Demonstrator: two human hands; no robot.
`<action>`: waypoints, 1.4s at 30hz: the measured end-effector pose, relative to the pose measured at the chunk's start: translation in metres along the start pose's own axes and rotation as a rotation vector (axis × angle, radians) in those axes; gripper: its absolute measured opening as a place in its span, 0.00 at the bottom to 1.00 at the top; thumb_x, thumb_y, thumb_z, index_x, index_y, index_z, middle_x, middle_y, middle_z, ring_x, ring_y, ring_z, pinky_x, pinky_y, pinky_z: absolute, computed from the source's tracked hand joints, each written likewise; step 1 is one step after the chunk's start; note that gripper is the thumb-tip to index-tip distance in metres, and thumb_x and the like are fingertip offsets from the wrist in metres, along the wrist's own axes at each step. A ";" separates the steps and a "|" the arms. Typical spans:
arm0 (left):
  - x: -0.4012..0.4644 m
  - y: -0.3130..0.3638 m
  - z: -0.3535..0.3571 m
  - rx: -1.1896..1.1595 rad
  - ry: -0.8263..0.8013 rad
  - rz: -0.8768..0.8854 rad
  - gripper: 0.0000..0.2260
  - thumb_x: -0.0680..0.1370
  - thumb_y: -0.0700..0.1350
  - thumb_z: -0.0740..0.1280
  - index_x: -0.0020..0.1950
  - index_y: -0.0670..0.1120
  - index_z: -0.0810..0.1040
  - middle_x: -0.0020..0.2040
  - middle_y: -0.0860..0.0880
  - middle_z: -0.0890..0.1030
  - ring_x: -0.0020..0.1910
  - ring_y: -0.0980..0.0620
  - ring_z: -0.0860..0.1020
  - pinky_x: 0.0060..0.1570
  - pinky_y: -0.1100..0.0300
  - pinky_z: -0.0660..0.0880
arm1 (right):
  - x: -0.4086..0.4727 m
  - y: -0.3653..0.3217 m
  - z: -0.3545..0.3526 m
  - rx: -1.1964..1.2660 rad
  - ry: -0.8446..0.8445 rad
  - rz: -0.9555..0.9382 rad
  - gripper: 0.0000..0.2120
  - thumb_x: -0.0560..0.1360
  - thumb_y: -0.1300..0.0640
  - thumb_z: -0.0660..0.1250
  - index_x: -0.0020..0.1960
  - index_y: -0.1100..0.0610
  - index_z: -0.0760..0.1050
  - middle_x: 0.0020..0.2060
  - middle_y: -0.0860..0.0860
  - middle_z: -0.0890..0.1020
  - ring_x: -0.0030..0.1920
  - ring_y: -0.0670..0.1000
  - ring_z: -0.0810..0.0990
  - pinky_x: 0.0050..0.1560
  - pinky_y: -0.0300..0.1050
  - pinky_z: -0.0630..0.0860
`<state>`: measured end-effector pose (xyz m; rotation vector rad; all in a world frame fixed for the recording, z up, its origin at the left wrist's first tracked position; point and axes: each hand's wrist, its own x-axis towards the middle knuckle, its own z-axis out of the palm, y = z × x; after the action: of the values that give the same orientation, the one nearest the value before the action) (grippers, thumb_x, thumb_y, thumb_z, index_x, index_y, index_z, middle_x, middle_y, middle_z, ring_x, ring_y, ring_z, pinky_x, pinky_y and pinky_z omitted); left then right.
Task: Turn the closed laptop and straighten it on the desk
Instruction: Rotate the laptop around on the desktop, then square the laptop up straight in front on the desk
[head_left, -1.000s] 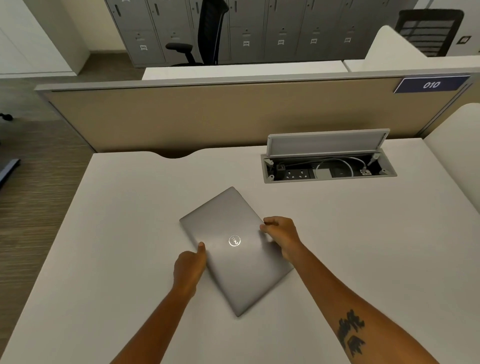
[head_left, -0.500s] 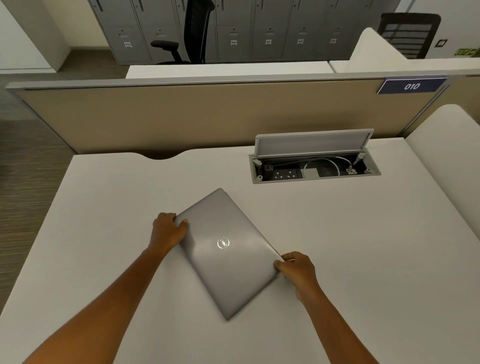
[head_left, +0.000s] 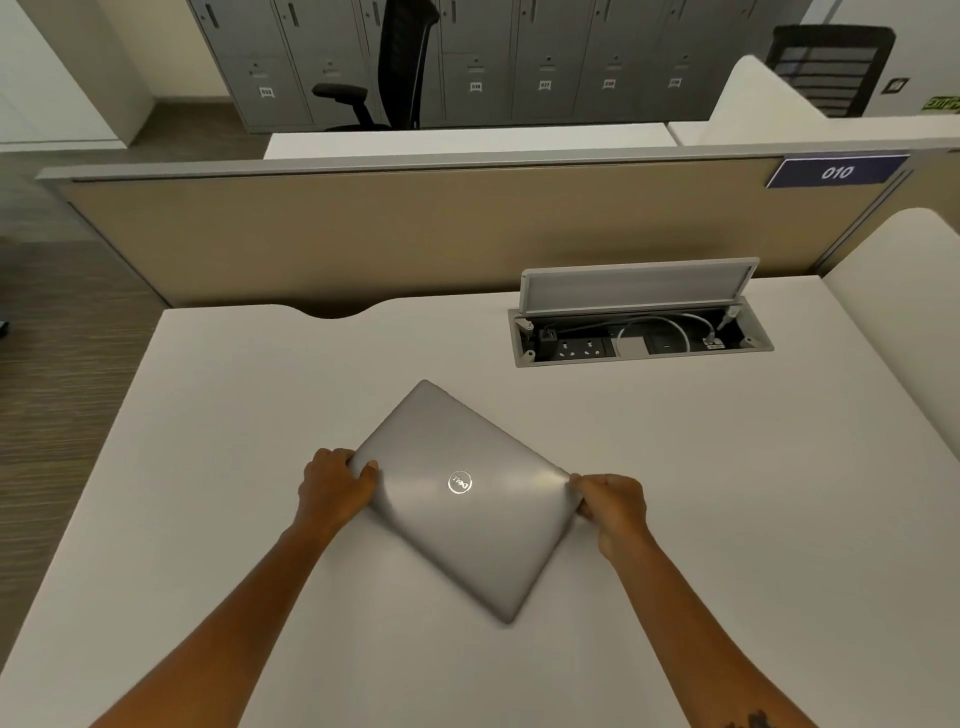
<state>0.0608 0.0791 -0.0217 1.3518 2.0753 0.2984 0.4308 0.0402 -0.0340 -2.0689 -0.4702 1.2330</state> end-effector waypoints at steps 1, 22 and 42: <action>-0.003 -0.005 0.002 0.005 0.005 -0.005 0.25 0.76 0.61 0.66 0.60 0.42 0.83 0.57 0.42 0.82 0.57 0.37 0.82 0.59 0.40 0.81 | 0.001 -0.006 0.001 -0.001 0.003 -0.008 0.16 0.69 0.60 0.76 0.31 0.55 0.70 0.31 0.54 0.72 0.36 0.53 0.72 0.40 0.46 0.71; -0.056 -0.046 0.036 -0.082 0.000 -0.036 0.35 0.69 0.74 0.61 0.60 0.48 0.84 0.52 0.48 0.83 0.51 0.44 0.84 0.55 0.42 0.83 | -0.005 -0.044 0.021 -0.154 0.026 -0.237 0.14 0.78 0.57 0.72 0.58 0.66 0.78 0.45 0.61 0.78 0.46 0.62 0.77 0.50 0.52 0.78; -0.029 0.022 0.027 -0.509 -0.029 -0.082 0.16 0.80 0.56 0.70 0.59 0.45 0.82 0.58 0.45 0.84 0.59 0.40 0.82 0.60 0.48 0.78 | -0.045 0.012 0.013 -0.037 0.016 -0.095 0.05 0.80 0.55 0.70 0.48 0.54 0.76 0.44 0.49 0.81 0.42 0.47 0.77 0.47 0.48 0.76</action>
<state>0.1012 0.0595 -0.0202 0.9546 1.8528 0.7111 0.3973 0.0092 -0.0183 -2.0613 -0.5811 1.1591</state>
